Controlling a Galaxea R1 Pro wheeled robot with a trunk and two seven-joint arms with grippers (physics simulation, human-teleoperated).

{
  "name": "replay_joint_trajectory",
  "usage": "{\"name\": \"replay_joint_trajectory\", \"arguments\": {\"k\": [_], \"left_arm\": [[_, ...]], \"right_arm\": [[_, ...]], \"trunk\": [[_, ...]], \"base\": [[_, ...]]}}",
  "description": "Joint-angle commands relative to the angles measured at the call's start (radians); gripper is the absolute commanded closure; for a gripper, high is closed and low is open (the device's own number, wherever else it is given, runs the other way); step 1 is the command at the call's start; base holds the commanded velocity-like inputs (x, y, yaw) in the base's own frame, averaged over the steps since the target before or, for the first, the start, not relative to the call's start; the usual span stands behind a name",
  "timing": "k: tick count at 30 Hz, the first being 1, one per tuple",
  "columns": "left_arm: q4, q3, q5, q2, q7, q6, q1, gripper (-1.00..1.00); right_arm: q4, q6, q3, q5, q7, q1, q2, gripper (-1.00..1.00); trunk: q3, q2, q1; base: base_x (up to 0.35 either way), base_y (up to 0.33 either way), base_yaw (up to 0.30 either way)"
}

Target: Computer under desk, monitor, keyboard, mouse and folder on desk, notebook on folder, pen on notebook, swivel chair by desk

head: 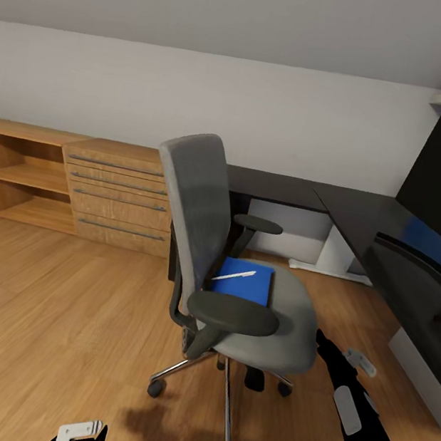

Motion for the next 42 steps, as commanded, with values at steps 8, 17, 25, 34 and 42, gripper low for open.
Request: {"name": "replay_joint_trajectory", "arguments": {"k": [8, 17, 25, 34, 42], "left_arm": [[0.0, -0.005, 0.005, 0.001, 0.008, -0.004, 0.0, -1.0], [0.0, -0.005, 0.005, 0.001, 0.008, -0.004, 0.0, -1.0], [0.0, -0.004, 0.005, 0.001, 0.008, -0.004, 0.0, -1.0], [0.0, -0.004, 0.006, 0.001, 0.009, -0.004, 0.0, -1.0], [0.0, -0.004, 0.007, 0.001, 0.009, -0.004, 0.0, -1.0]], "right_arm": [[0.001, -0.007, -0.004, -0.011, 0.017, -0.001, 0.002, -1.0], [-0.002, -0.007, -0.005, -0.011, 0.016, -0.001, 0.003, -1.0], [-0.032, -0.004, -0.005, -0.013, 0.016, -0.001, 0.006, -1.0], [-0.037, -0.005, -0.006, -0.013, 0.016, -0.001, 0.007, -1.0], [-0.037, -0.005, -0.007, -0.012, 0.016, -0.001, 0.005, -1.0]], "trunk": [[-0.001, 0.0, 0.0], [-0.001, 0.0, 0.0], [-0.003, 0.0, 0.0], [-0.007, 0.0, 0.0], [-0.011, 0.0, 0.0]], "base": [[0.0, 0.0, 0.0], [0.0, 0.0, 0.0], [0.0, 0.0, 0.124], [0.0, 0.0, 0.252], [0.0, 0.0, 0.264]]}}
